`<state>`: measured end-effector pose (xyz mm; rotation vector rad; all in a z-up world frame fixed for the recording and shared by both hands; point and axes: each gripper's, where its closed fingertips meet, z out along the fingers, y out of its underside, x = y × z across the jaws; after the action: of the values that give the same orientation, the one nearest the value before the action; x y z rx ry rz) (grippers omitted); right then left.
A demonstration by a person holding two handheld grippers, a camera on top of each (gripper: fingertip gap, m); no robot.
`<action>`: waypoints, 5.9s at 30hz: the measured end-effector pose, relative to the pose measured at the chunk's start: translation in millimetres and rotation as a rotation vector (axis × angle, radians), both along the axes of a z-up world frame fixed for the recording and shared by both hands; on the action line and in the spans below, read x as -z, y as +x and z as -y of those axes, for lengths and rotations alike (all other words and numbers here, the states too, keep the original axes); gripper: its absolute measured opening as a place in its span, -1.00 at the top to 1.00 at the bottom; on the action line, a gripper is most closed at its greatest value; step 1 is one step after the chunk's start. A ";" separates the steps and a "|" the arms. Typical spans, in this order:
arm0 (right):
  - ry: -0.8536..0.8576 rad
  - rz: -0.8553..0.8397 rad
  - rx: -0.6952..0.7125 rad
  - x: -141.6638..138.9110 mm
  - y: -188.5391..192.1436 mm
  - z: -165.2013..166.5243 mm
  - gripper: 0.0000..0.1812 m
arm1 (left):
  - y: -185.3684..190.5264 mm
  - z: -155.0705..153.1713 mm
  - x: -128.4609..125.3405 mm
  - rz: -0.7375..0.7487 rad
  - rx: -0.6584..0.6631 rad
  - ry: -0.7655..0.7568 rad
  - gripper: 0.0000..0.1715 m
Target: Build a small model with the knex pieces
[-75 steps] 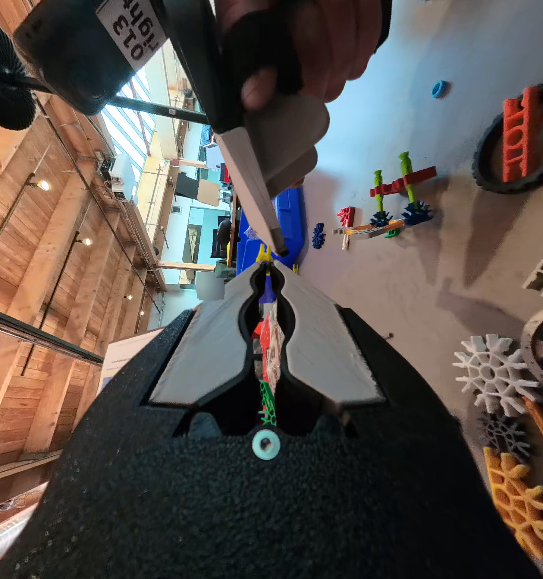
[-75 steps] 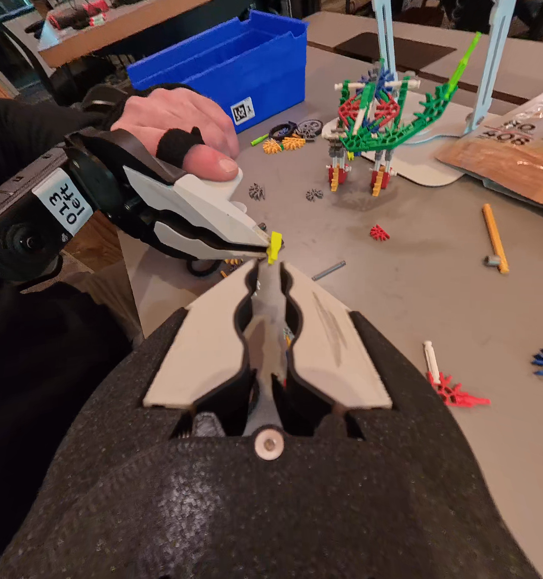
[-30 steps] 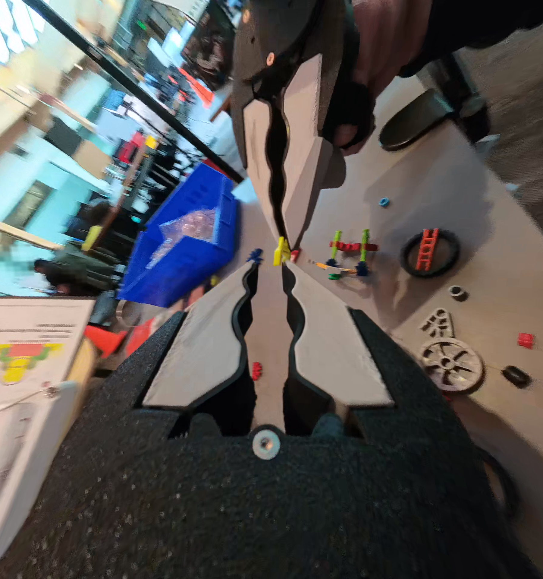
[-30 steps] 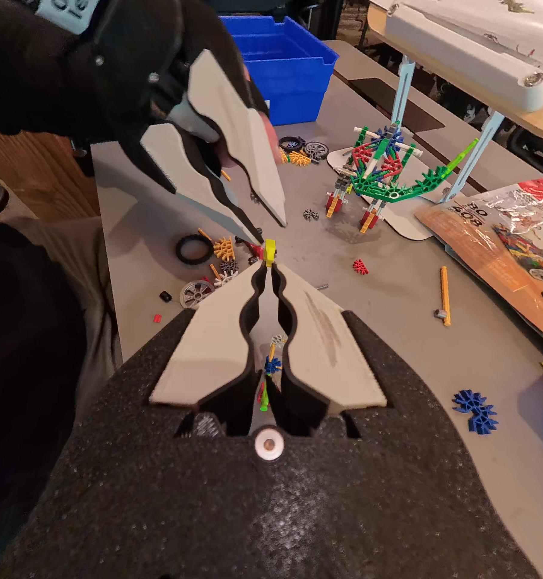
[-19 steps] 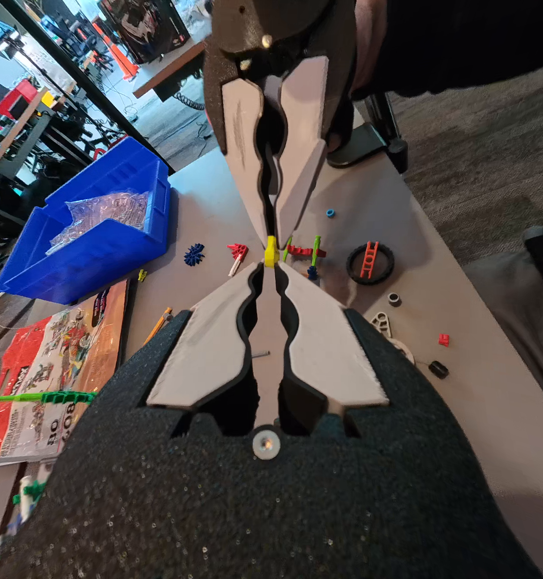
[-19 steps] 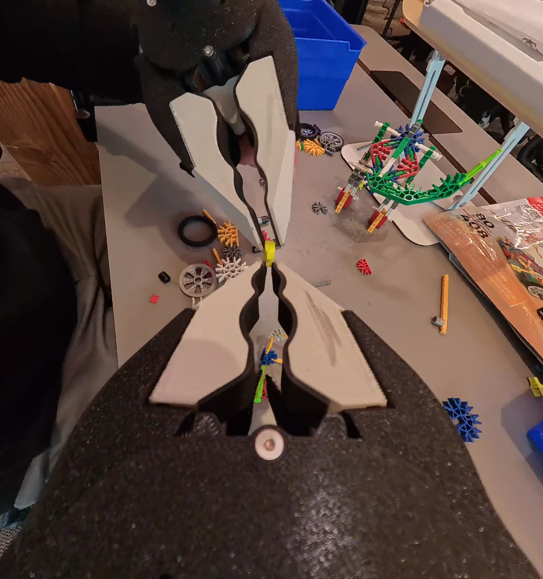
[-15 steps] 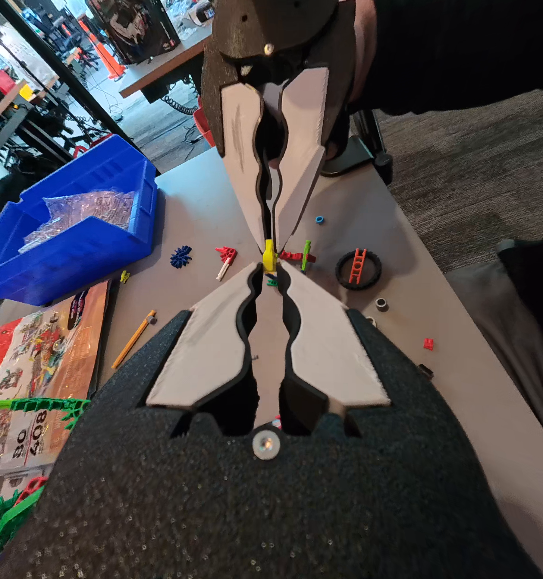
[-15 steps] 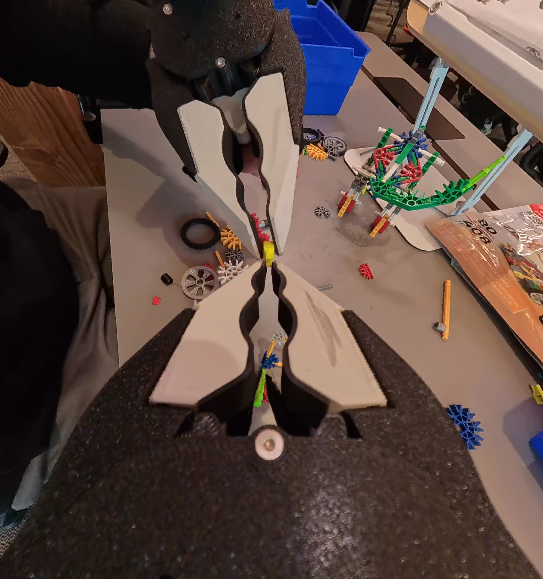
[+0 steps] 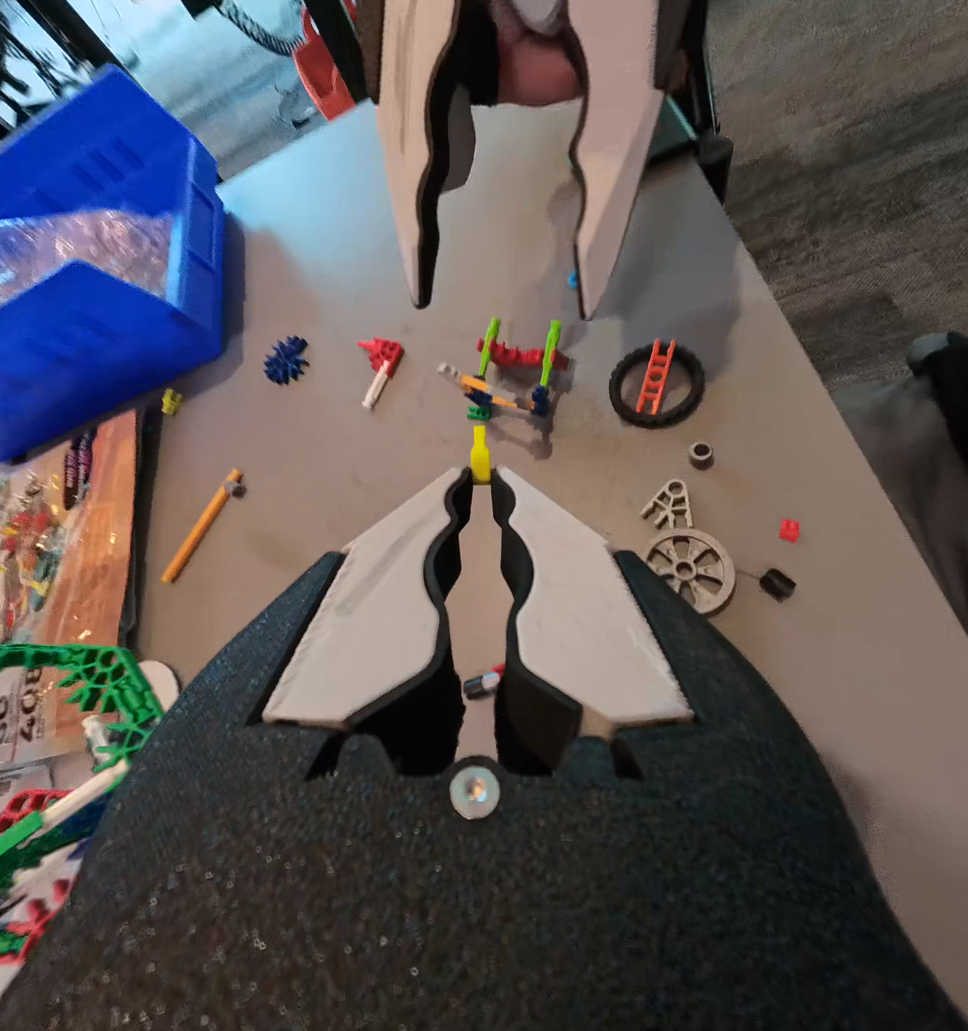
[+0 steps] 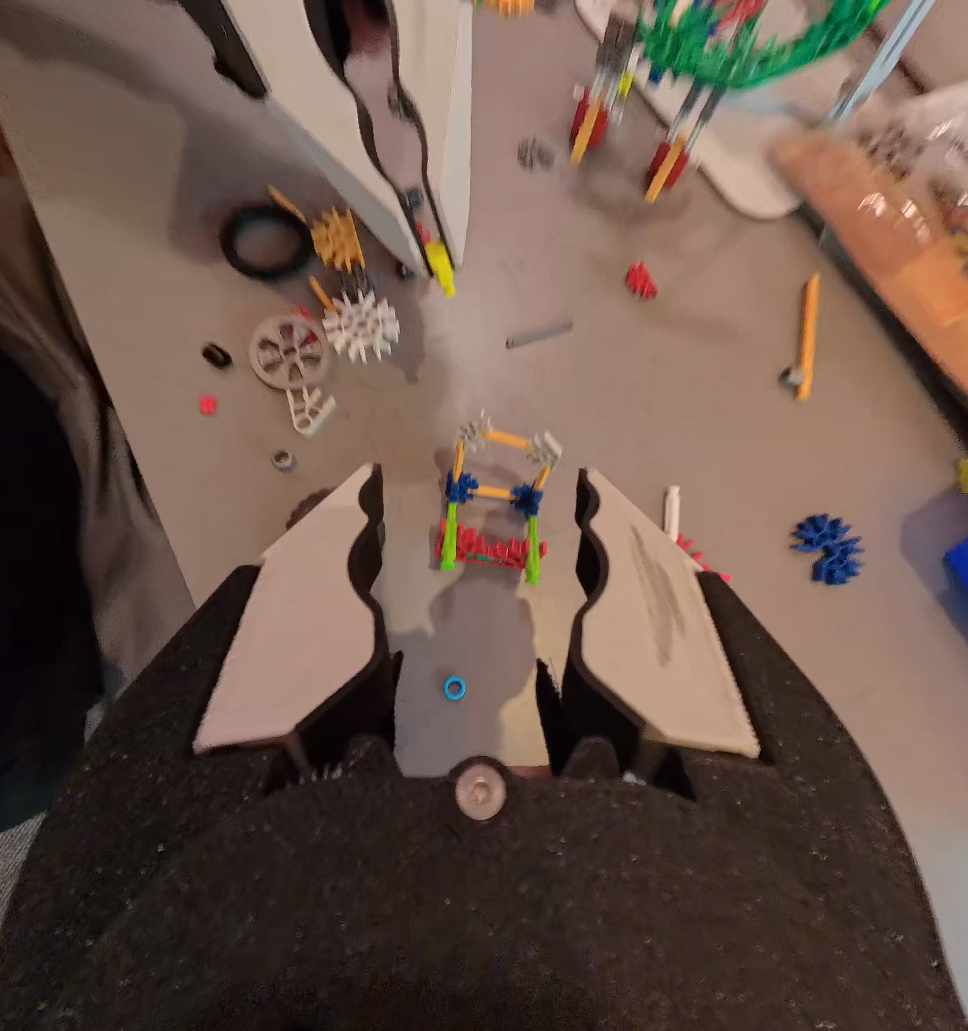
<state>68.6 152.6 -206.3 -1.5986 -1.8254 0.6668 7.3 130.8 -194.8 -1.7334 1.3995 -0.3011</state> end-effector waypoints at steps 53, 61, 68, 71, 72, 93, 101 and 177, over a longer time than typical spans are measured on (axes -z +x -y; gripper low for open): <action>-0.007 -0.018 -0.210 54.8 -40.8 9.4 0.43 | 5.7 -9.3 71.1 -0.123 0.053 -0.192 0.96; -0.006 -0.013 -0.200 53.6 -38.9 6.3 0.28 | 6.0 -9.5 71.6 -0.123 0.056 -0.191 0.95; -0.011 -0.109 -0.172 26.1 -34.7 -0.1 0.61 | 5.2 -8.8 69.7 -0.106 0.054 -0.196 0.96; 0.020 -0.062 -0.184 31.0 -36.3 3.8 0.73 | 6.7 -9.5 70.0 -0.108 0.058 -0.196 0.95; 0.036 -0.052 -0.181 32.9 -37.3 2.9 0.77 | 6.9 -10.4 70.6 -0.111 0.054 -0.196 0.95; 0.064 0.032 -0.298 51.6 -47.8 -1.9 0.89 | 6.7 -17.6 73.0 -0.097 -0.012 -0.218 0.96; 0.049 -0.009 -0.264 51.8 -47.1 -1.2 0.90 | 7.8 -17.8 73.4 -0.111 -0.006 -0.200 0.96; -0.186 -0.482 -0.163 -75.9 -77.1 -3.2 0.40 | -8.4 -19.3 -50.5 0.515 -0.123 -0.066 0.95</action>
<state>-8.6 155.8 -130.4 -1.2618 -1.5727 1.2103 -1.1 150.1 -144.4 -1.6335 0.9143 -0.6770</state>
